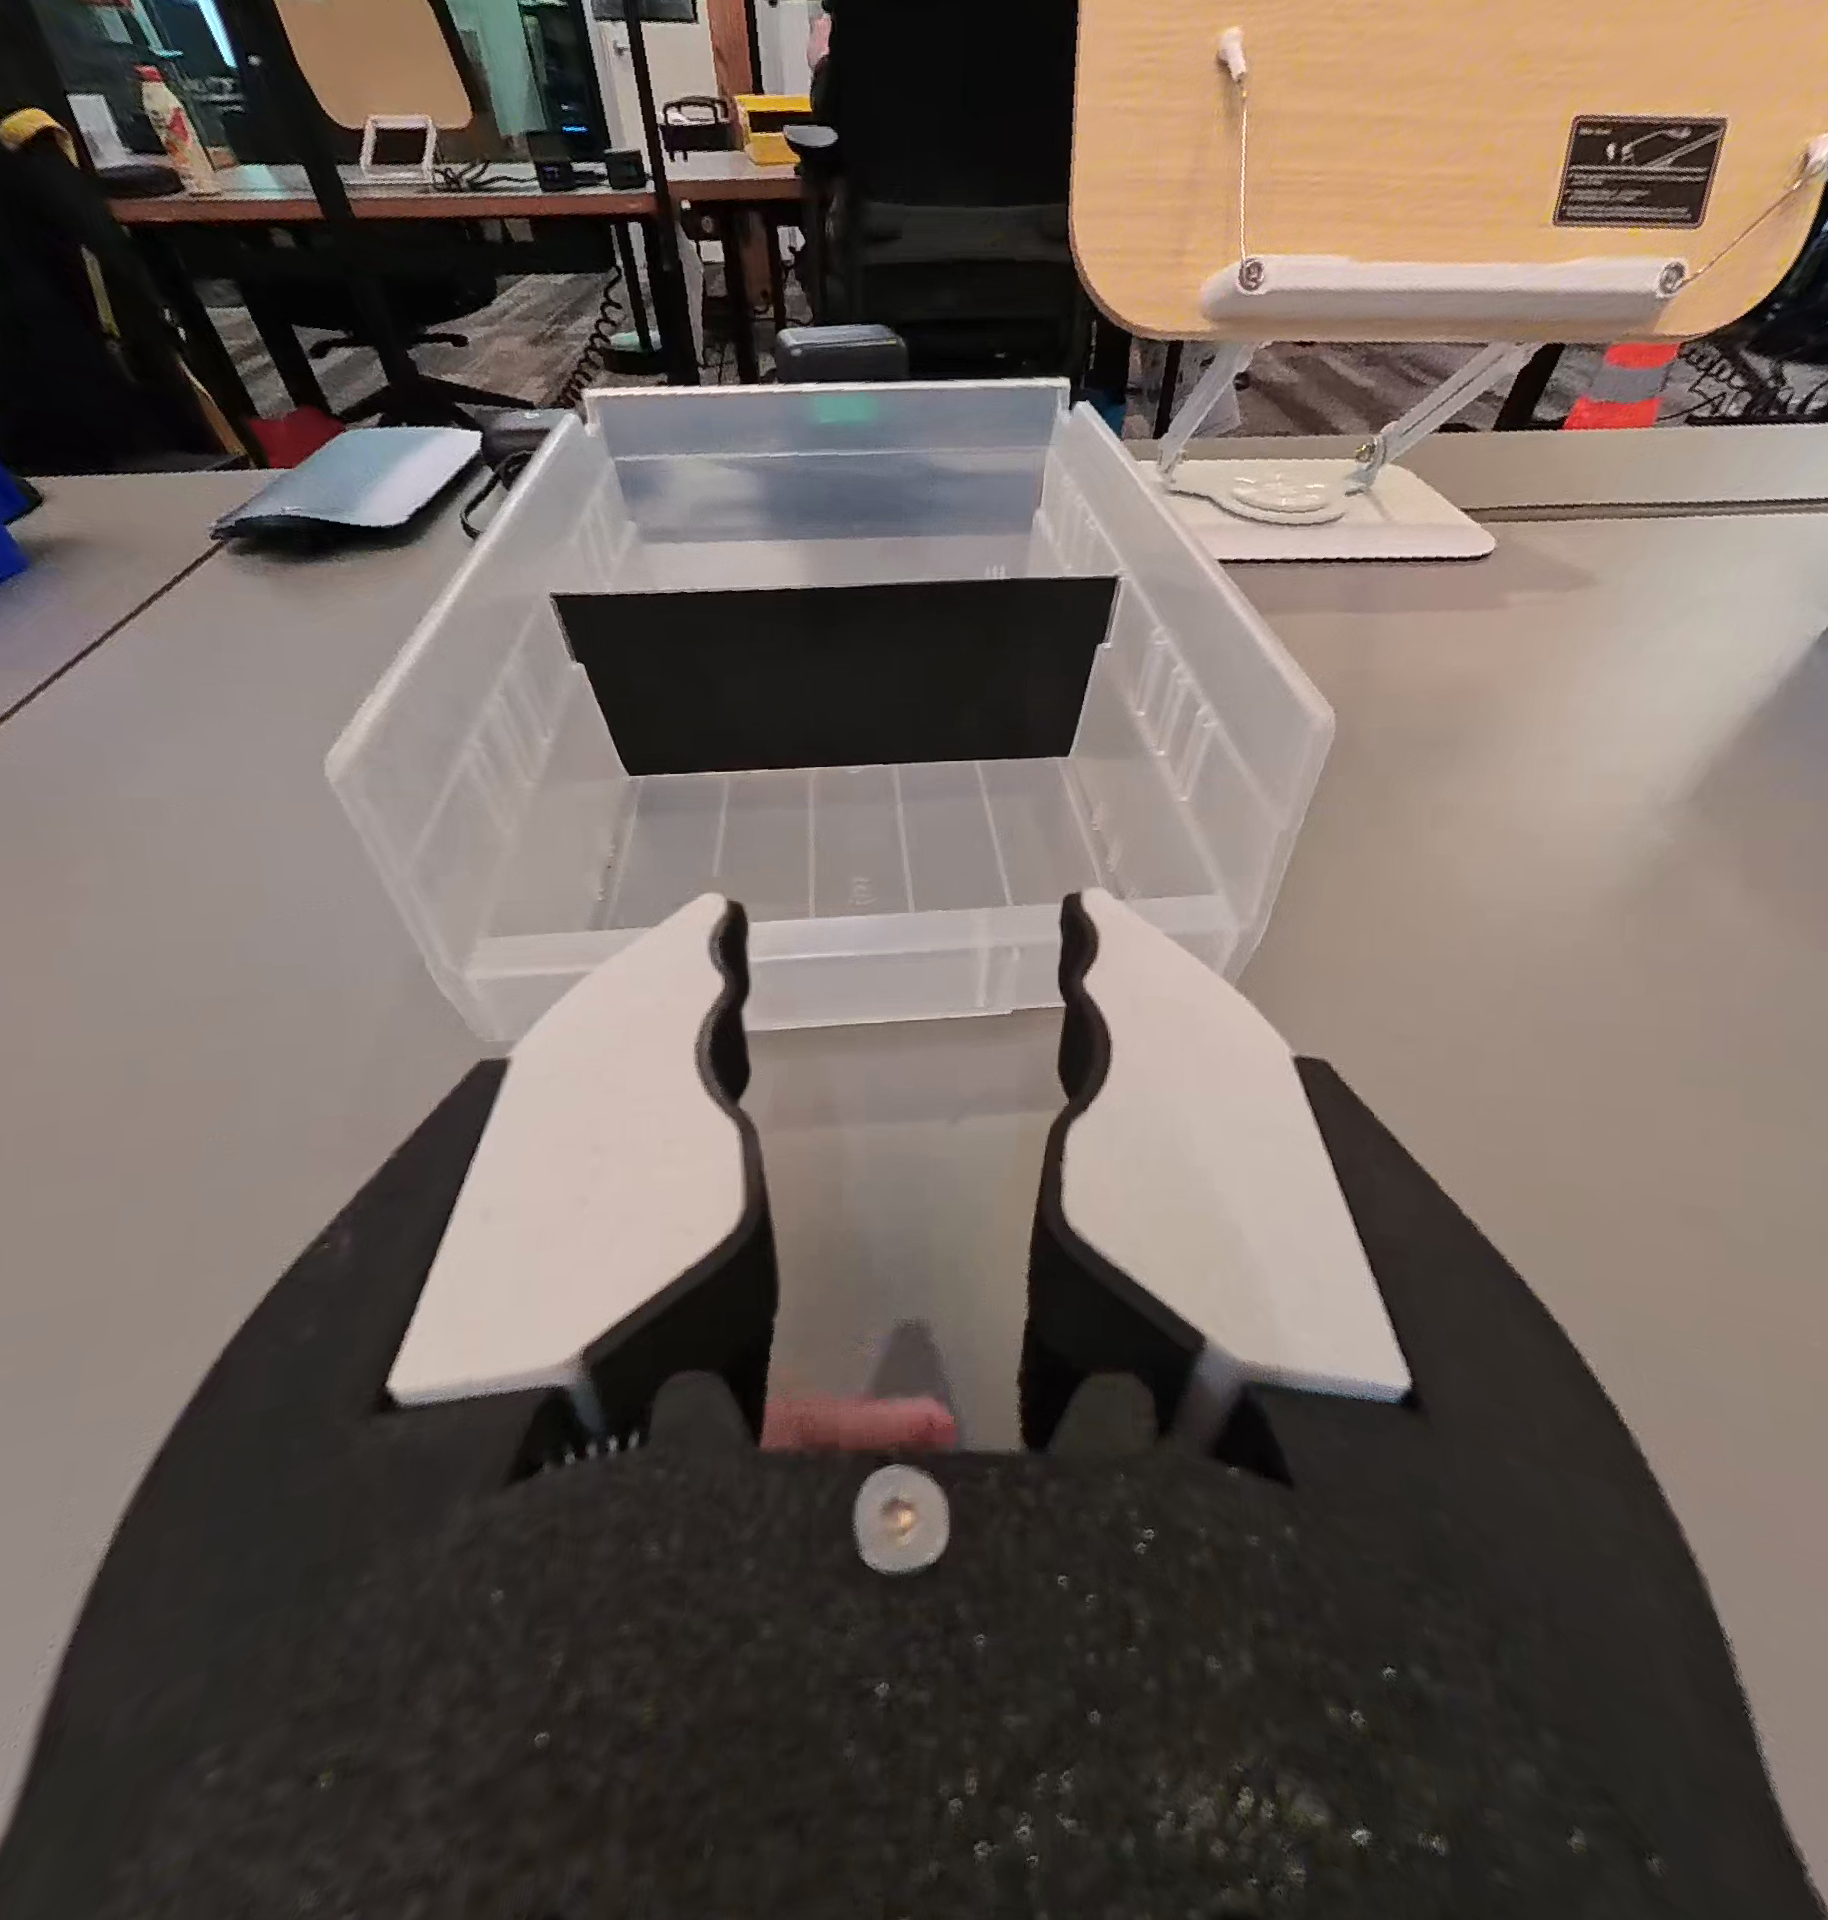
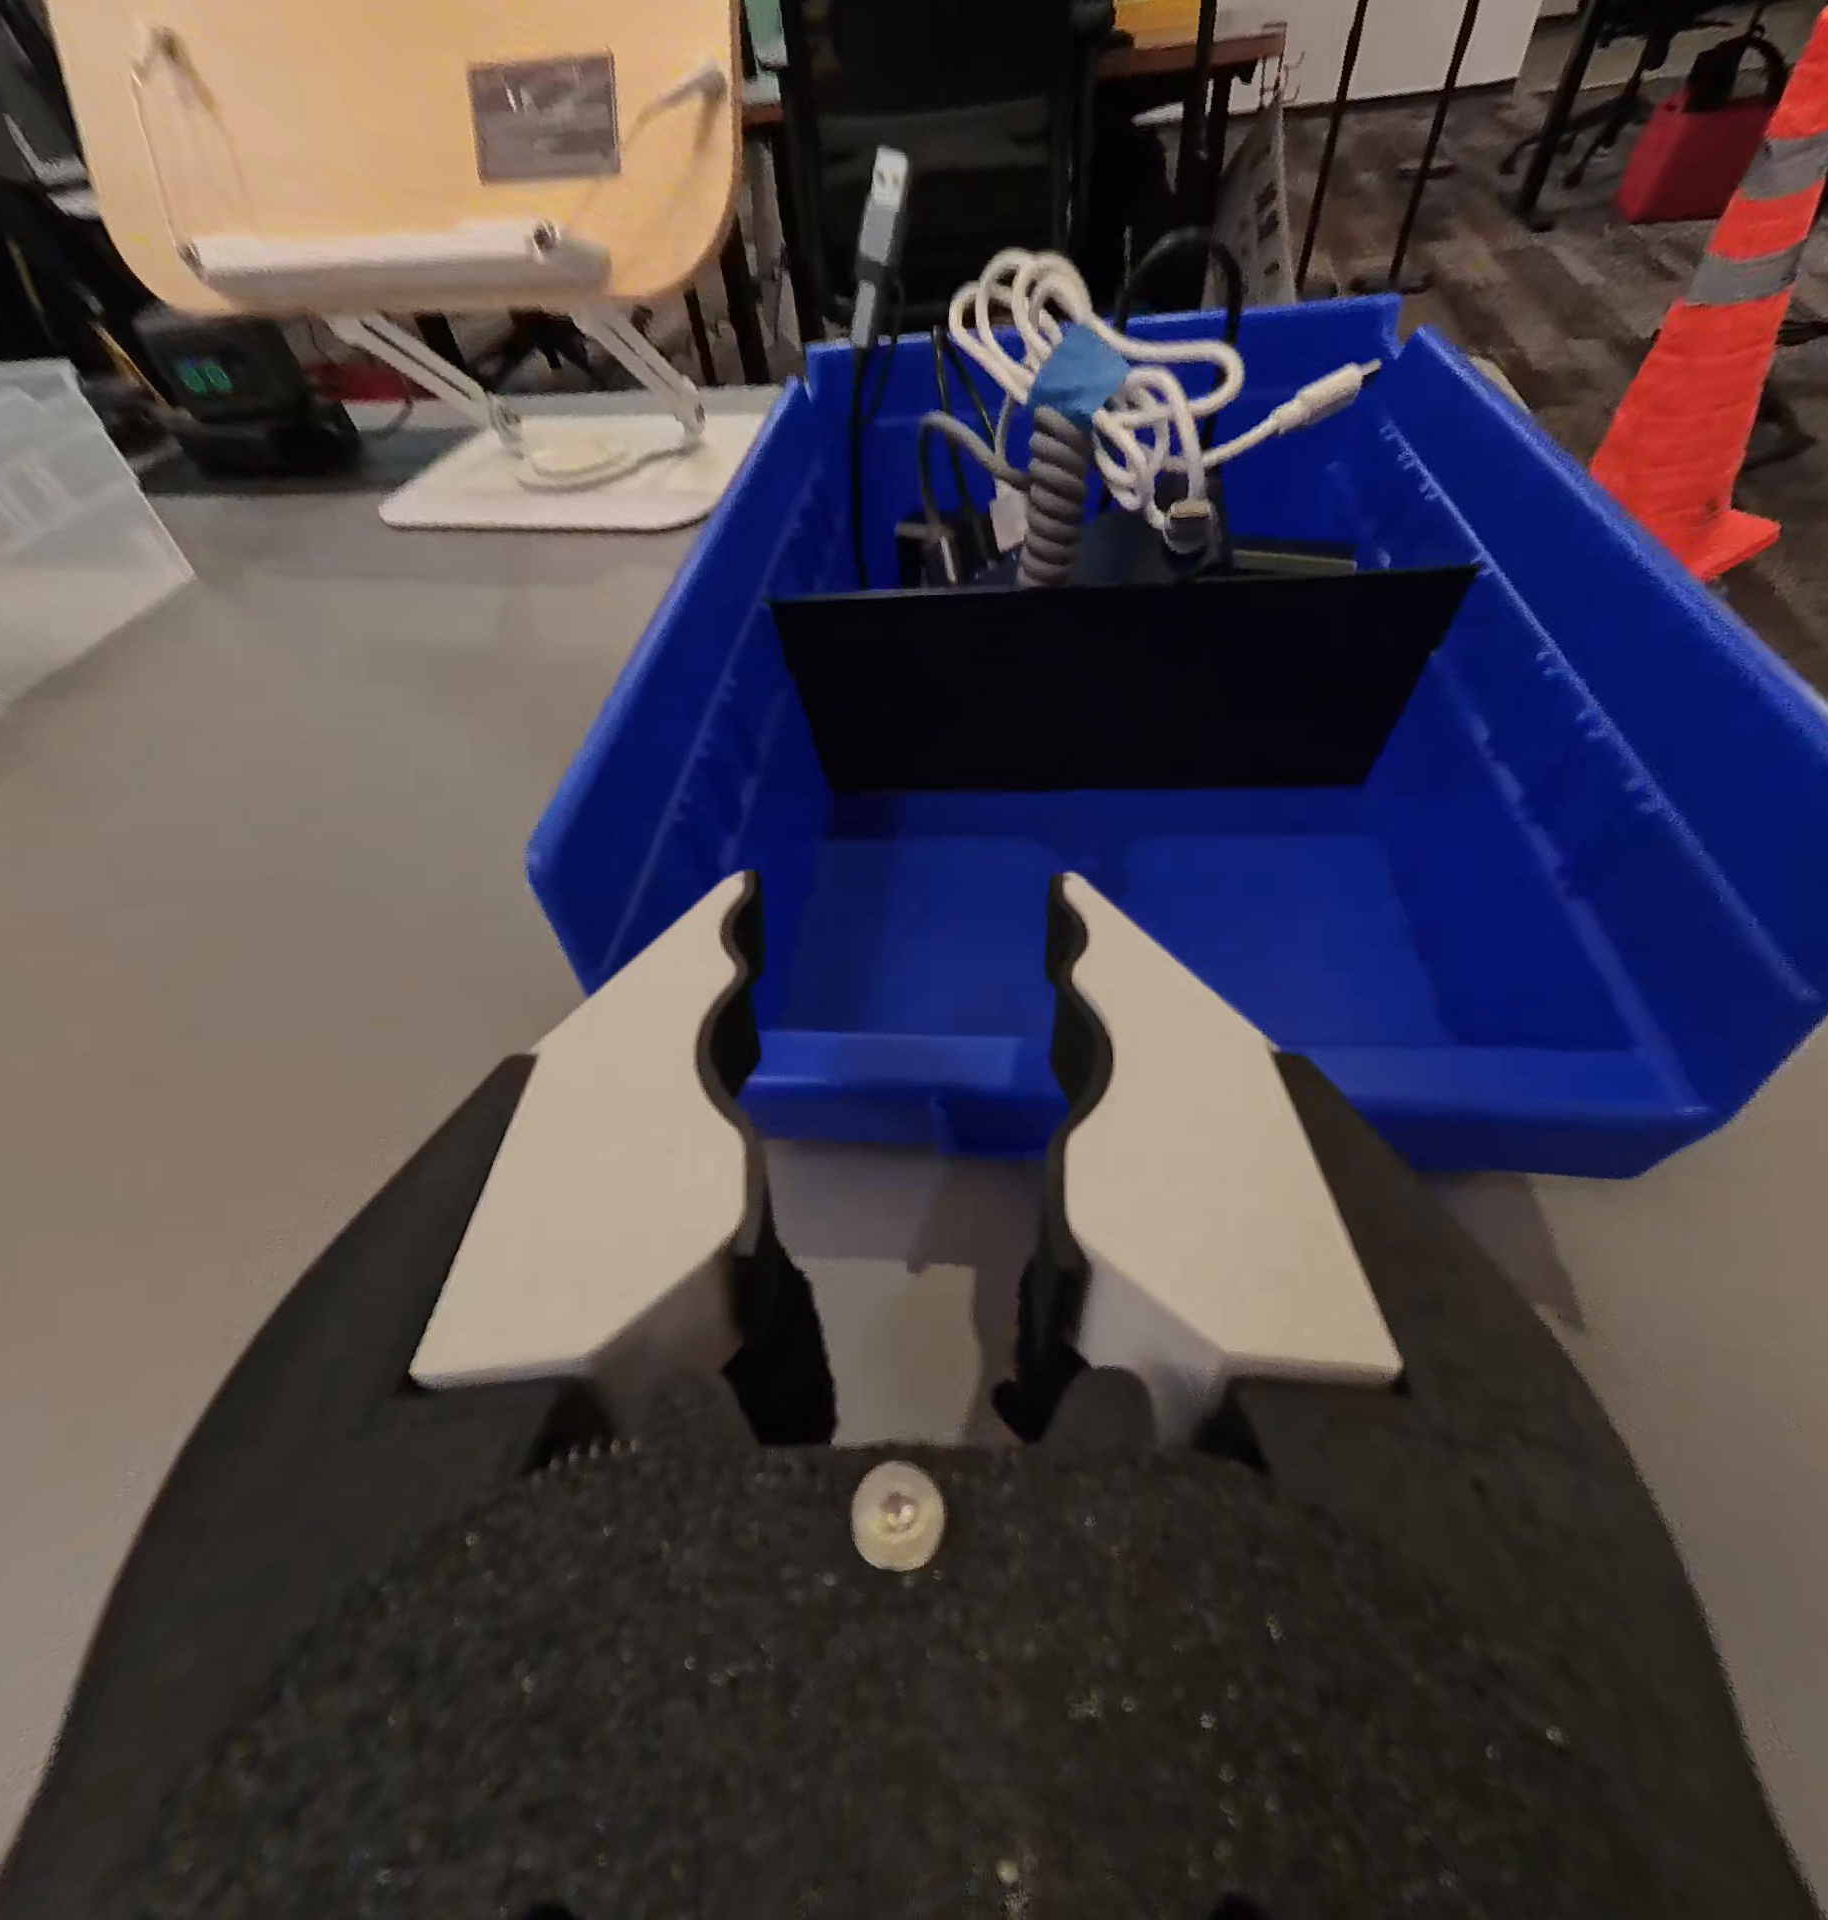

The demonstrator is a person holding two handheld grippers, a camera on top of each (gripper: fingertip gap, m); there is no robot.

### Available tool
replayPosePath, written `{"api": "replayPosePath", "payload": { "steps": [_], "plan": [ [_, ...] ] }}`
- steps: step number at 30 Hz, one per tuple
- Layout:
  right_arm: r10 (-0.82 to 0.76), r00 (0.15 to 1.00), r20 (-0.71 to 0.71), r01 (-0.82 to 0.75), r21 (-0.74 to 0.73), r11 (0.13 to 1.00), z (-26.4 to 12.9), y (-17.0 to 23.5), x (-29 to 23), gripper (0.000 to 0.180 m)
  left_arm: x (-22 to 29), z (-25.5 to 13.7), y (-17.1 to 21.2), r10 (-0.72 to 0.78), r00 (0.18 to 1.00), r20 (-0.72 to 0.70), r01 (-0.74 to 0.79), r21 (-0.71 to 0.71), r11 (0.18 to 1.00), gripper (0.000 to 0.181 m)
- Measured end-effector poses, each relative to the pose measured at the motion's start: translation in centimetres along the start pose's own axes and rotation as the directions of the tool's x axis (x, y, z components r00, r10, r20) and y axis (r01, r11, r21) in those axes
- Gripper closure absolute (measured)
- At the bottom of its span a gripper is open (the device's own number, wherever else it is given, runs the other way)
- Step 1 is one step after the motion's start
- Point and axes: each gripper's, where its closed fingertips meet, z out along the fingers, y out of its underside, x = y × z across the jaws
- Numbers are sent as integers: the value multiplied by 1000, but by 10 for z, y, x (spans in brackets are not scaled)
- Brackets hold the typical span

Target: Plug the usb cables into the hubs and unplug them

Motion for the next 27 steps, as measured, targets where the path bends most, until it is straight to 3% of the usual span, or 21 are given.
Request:
{"api": "replayPosePath", "payload": {
  "steps": [8,17,23,27],
  "plan": [
    [-21,998,-53,13,-143,990,4,22,15,125,30,1,9,174,985,14,-174,-32,984,130],
    [-24,996,-91,11,-140,990,5,18,22,124,42,4,12,141,989,-47,-142,-12,990,114],
    [-45,995,-90,33,-133,991,2,18,22,123,39,2,7,65,996,-68,-66,-12,998,131],
    [-75,997,-11,74,-45,996,-4,0,4,124,50,-3,0,77,991,-110,-73,39,997,121]
  ]
}}
